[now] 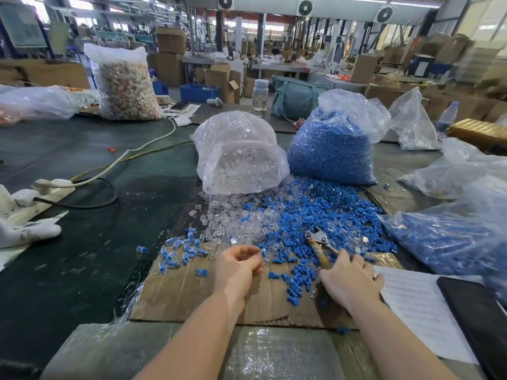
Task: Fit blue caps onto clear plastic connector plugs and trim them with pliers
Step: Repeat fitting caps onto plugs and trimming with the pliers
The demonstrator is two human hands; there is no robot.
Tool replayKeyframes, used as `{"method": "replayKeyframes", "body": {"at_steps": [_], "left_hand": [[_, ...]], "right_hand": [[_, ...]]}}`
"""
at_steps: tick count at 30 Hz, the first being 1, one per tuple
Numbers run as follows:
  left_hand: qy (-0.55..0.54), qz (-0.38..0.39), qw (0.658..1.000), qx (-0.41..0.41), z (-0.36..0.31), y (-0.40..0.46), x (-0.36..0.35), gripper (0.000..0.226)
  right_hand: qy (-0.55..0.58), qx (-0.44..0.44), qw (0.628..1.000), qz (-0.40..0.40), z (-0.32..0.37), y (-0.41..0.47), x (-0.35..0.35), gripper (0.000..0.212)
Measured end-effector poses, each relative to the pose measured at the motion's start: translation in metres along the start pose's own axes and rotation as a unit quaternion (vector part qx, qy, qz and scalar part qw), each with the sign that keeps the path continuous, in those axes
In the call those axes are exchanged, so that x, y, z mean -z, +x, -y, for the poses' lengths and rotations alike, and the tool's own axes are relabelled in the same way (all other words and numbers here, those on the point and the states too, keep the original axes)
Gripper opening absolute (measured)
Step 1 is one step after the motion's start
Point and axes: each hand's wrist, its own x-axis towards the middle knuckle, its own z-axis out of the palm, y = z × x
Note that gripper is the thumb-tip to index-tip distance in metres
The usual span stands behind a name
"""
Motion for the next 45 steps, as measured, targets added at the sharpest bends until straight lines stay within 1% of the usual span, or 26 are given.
{"method": "replayKeyframes", "body": {"at_steps": [3,7,9,11,12,13,14,16,17,19,21,23,28,31,33,37,40,45], "left_hand": [[-0.008,0.003,1.0,0.0,-0.004,0.002,0.0,0.012],[-0.014,0.001,1.0,0.002,-0.008,0.005,0.002,0.012],[-0.025,-0.002,1.0,0.005,-0.01,0.007,0.003,0.012],[-0.04,-0.006,0.999,0.01,-0.012,0.011,0.003,0.012],[-0.048,-0.009,0.999,0.014,-0.014,0.014,0.003,0.011],[-0.056,-0.011,0.998,0.018,-0.016,0.016,0.001,0.011],[-0.065,-0.011,0.998,0.021,-0.019,0.018,0.0,0.012],[-0.077,-0.008,0.997,0.025,-0.023,0.022,-0.002,0.013],[-0.083,-0.006,0.996,0.026,-0.025,0.024,-0.002,0.013],[-0.089,-0.007,0.996,0.025,-0.029,0.027,-0.001,0.014],[-0.09,-0.012,0.996,0.024,-0.031,0.029,0.001,0.014],[-0.09,-0.021,0.995,0.023,-0.032,0.03,0.002,0.014],[-0.075,-0.036,0.996,0.021,-0.032,0.032,0.002,0.014],[-0.069,-0.046,0.996,0.025,-0.032,0.032,0.001,0.014],[-0.068,-0.052,0.996,0.024,-0.033,0.032,0.0,0.013],[-0.07,-0.058,0.996,0.018,-0.036,0.031,-0.002,0.013],[-0.072,-0.066,0.995,0.011,-0.039,0.03,-0.002,0.014],[-0.065,-0.069,0.995,0.003,-0.041,0.032,-0.003,0.013]], "right_hand": [[-0.007,-0.005,1.0,0.004,0.003,-0.002,0.004,0.055],[-0.015,0.003,0.999,-0.041,0.007,-0.005,0.009,0.034],[-0.008,0.033,0.998,-0.059,0.009,-0.007,0.014,0.025],[0.02,0.091,0.994,-0.059,0.012,-0.011,0.019,0.018],[0.052,0.122,0.99,-0.044,0.016,-0.013,0.023,0.015],[0.108,0.146,0.983,-0.01,0.02,-0.018,0.026,0.01],[0.178,0.158,0.97,0.043,0.025,-0.022,0.03,0.007],[0.309,0.151,0.927,0.149,0.034,-0.032,0.035,0.013],[0.351,0.143,0.906,0.187,0.037,-0.036,0.036,0.01],[0.416,0.129,0.867,0.243,0.04,-0.041,0.039,0.002],[0.451,0.122,0.839,0.28,0.041,-0.042,0.041,0.01],[0.458,0.123,0.828,0.298,0.042,-0.042,0.042,0.016],[0.445,0.124,0.821,0.336,0.041,-0.042,0.045,0.023],[0.424,0.125,0.826,0.349,0.04,-0.042,0.046,0.041],[0.423,0.123,0.825,0.353,0.039,-0.042,0.046,0.046],[0.415,0.128,0.825,0.362,0.038,-0.042,0.046,0.045],[0.401,0.134,0.829,0.366,0.038,-0.043,0.047,0.039],[0.364,0.145,0.853,0.344,0.037,-0.039,0.046,0.037]]}}
